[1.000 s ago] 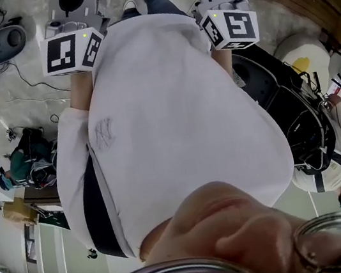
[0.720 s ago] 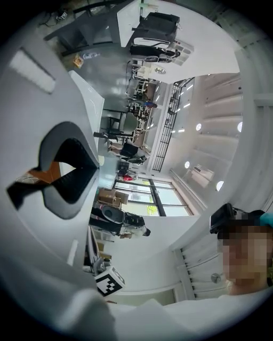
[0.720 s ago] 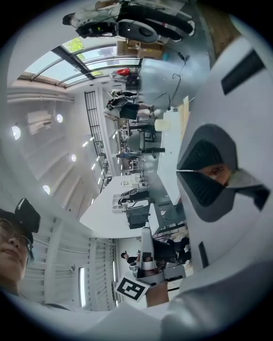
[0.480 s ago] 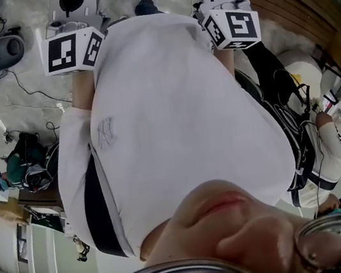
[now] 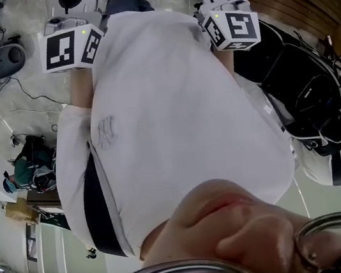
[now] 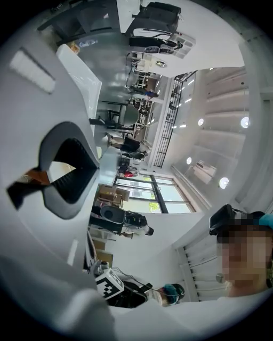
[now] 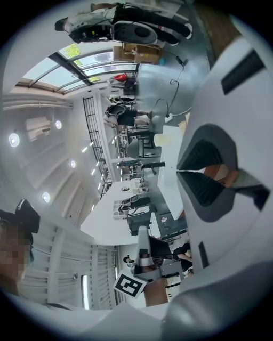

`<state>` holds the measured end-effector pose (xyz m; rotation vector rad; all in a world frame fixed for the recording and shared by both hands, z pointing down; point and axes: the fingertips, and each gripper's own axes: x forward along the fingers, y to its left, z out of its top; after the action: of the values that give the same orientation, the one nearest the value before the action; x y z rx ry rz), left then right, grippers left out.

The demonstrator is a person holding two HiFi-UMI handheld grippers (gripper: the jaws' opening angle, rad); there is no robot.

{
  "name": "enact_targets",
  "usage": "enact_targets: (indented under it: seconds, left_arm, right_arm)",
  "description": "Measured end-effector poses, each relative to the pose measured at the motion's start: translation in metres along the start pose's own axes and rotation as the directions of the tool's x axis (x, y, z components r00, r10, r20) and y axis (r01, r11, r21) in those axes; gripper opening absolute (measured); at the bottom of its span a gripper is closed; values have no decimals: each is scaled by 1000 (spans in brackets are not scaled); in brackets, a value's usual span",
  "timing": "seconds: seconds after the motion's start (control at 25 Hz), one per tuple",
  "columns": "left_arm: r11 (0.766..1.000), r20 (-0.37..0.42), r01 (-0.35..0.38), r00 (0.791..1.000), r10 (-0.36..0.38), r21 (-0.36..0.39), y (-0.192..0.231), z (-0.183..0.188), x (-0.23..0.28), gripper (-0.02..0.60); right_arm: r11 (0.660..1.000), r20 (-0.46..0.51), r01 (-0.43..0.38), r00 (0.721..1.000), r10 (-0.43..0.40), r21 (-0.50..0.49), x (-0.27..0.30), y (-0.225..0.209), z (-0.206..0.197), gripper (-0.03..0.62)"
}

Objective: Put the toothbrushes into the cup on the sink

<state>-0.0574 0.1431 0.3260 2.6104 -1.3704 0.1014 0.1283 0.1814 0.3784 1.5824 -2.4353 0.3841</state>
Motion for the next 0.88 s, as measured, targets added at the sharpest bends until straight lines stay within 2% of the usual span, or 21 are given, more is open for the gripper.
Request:
enact_targets:
  seconds: [0.12, 0.28, 0.52, 0.88]
  left_arm:
    - [1000, -2, 18, 1000, -18, 10, -14, -5, 2, 2]
    - [999, -6, 47, 999, -47, 16, -26, 5, 5, 2]
    - [995, -24, 98, 995, -97, 7, -19, 11, 14, 2]
    - [993, -41, 120, 992, -120, 4, 16, 34, 78, 2]
  right_arm:
    - [1000, 10, 11, 1000, -11, 10, -11, -6, -8, 12]
    - [999, 13, 35, 999, -35, 20, -24, -10, -1, 12]
    - [997, -1, 72, 997, -72, 32, -18, -7, 6, 12]
    - [994, -2, 105, 995, -105, 12, 36, -48, 45, 12]
